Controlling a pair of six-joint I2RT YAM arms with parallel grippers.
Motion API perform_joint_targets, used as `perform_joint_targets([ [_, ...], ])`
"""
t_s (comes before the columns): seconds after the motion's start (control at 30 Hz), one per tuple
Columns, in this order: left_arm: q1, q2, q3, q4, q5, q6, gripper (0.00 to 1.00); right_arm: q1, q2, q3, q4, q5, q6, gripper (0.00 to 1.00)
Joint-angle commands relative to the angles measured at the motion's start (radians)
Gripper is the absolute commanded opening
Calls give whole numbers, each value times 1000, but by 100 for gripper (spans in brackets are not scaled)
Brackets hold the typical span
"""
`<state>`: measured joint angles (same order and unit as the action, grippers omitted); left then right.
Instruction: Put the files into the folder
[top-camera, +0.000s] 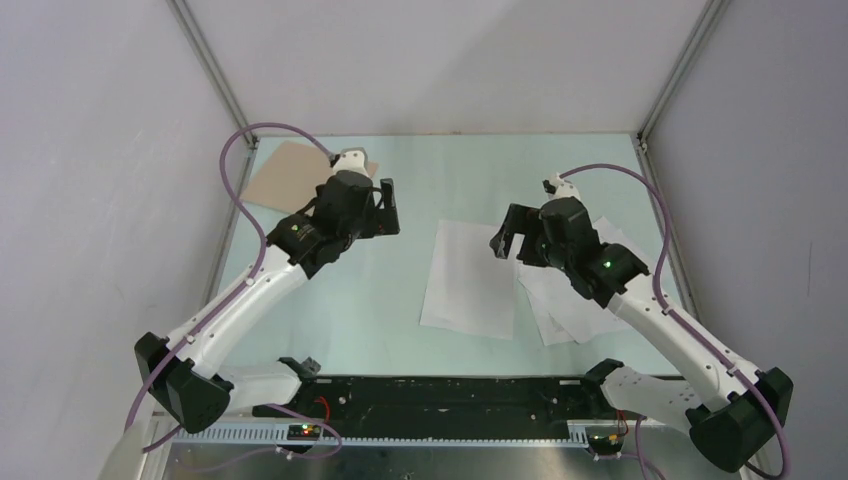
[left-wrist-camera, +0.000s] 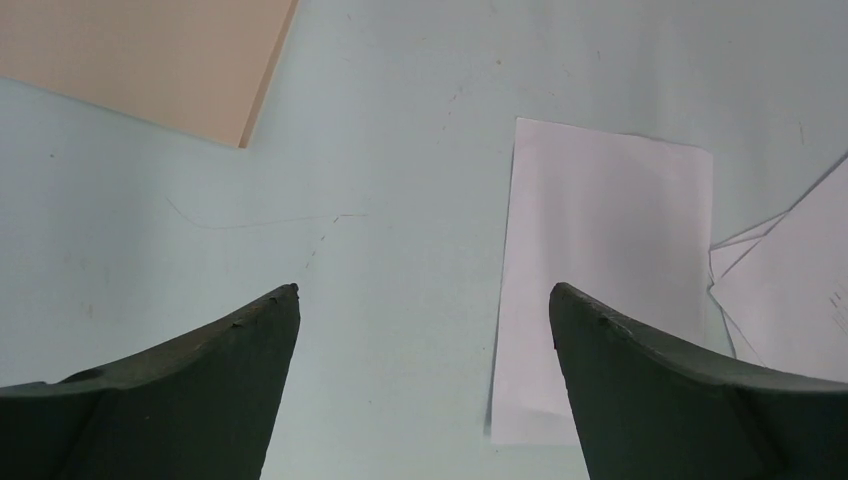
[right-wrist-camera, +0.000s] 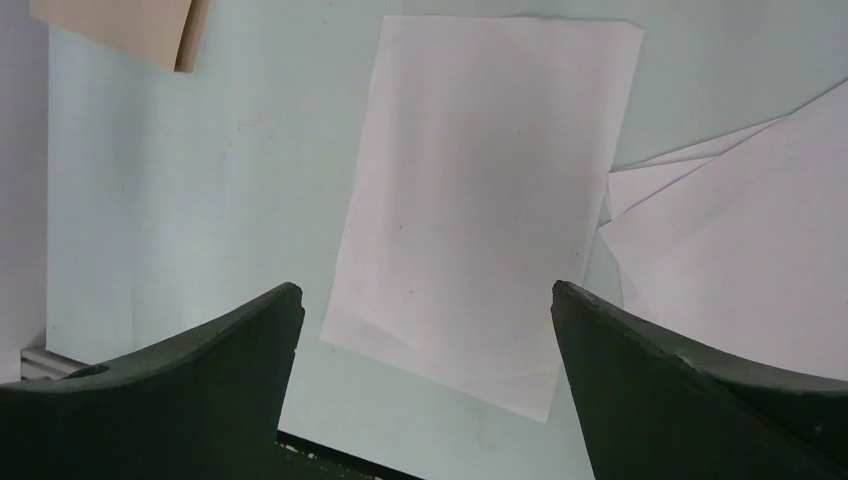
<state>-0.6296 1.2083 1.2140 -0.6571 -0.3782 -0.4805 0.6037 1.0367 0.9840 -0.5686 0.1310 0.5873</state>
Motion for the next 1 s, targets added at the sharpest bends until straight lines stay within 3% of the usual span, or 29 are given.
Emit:
perform_joint_targets([
  [0.0, -2, -26, 45, 11, -62, 19, 100, -14, -35, 42, 19, 30, 2, 99],
  [0.37, 32, 48, 95, 27, -185, 22, 100, -18, -19, 42, 40, 10, 8, 99],
  [0.5, 96, 205, 159, 76, -265, 49, 100, -17, 0, 42, 85, -9, 23, 100],
  [0.7, 163, 462, 304, 132, -427, 214, 100, -14, -4, 41, 78, 7, 31, 100],
  [0.97, 219, 740, 394, 174, -478, 361, 96, -19, -43, 39, 53, 11, 17, 99],
])
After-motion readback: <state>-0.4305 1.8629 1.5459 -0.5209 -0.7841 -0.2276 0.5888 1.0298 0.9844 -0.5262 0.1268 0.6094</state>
